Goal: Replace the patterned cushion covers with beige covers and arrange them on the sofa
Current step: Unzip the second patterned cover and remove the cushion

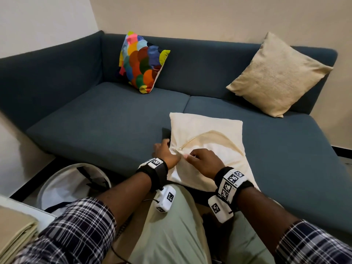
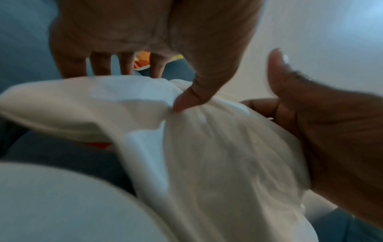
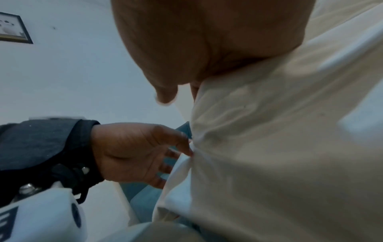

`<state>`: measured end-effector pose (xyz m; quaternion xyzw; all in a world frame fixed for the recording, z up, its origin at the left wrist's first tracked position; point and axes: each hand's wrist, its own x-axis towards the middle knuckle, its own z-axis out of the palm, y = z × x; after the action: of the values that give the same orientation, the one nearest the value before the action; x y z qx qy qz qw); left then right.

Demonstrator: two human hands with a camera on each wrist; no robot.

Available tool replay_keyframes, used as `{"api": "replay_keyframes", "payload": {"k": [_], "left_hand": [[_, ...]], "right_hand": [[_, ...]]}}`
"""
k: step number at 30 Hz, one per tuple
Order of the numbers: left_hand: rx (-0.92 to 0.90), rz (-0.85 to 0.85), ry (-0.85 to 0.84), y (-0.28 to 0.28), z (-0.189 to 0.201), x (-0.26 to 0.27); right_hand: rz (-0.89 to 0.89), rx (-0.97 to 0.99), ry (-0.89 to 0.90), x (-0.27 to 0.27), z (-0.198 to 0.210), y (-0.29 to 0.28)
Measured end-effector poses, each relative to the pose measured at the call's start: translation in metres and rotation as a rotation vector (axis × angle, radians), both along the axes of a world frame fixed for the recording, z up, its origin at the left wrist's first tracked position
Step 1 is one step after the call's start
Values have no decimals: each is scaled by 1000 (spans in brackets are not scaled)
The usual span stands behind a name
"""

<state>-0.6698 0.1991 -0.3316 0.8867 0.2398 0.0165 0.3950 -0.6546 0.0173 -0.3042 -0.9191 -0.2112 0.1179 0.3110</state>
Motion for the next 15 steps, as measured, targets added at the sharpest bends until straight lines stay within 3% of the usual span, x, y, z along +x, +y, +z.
{"api": "replay_keyframes", "payload": {"k": [2, 15], "left_hand": [[0, -31, -80, 0, 10, 2], [140, -160, -23, 3, 9, 10]], "right_hand": [[0, -52, -61, 4, -1, 1], [27, 1, -32, 2, -6, -5]]}}
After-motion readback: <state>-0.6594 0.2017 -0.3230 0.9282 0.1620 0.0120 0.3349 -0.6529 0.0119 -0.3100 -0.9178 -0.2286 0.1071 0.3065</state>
